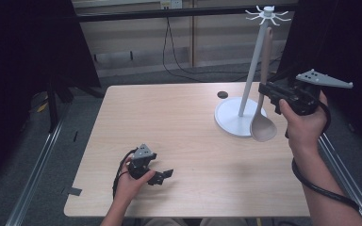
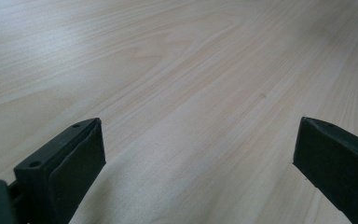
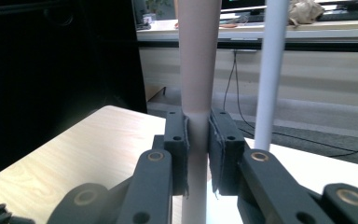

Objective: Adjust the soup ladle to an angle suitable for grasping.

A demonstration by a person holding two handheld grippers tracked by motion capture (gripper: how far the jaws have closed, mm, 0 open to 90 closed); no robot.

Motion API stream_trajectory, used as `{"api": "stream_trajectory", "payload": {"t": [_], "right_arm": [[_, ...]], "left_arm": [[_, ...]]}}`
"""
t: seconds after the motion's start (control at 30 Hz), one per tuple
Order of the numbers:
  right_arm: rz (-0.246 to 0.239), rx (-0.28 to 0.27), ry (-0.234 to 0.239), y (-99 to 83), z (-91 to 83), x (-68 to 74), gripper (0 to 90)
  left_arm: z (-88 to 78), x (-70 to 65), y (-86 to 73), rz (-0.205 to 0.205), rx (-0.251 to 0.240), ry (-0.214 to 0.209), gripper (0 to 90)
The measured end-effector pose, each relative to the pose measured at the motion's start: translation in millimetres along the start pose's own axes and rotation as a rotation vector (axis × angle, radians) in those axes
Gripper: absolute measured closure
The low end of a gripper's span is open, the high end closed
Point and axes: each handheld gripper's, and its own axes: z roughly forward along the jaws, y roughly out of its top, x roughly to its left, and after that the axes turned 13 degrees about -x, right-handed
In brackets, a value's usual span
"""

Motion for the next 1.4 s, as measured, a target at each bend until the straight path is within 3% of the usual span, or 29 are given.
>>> {"api": "stream_trajectory", "payload": {"t": [0.63,1.4], "right_arm": [[0.008,-0.016,-0.093,2.4,2.0,-20.2,79.7],[-0.006,0.014,-0.114,5.4,16.5,-24.9,79.6]], "left_arm": [[-0.7,1.0,0.1,0.002,-0.001,0.002,1.9],[-1.2,1.5,0.2,0.003,0.002,0.002,2.0]]}}
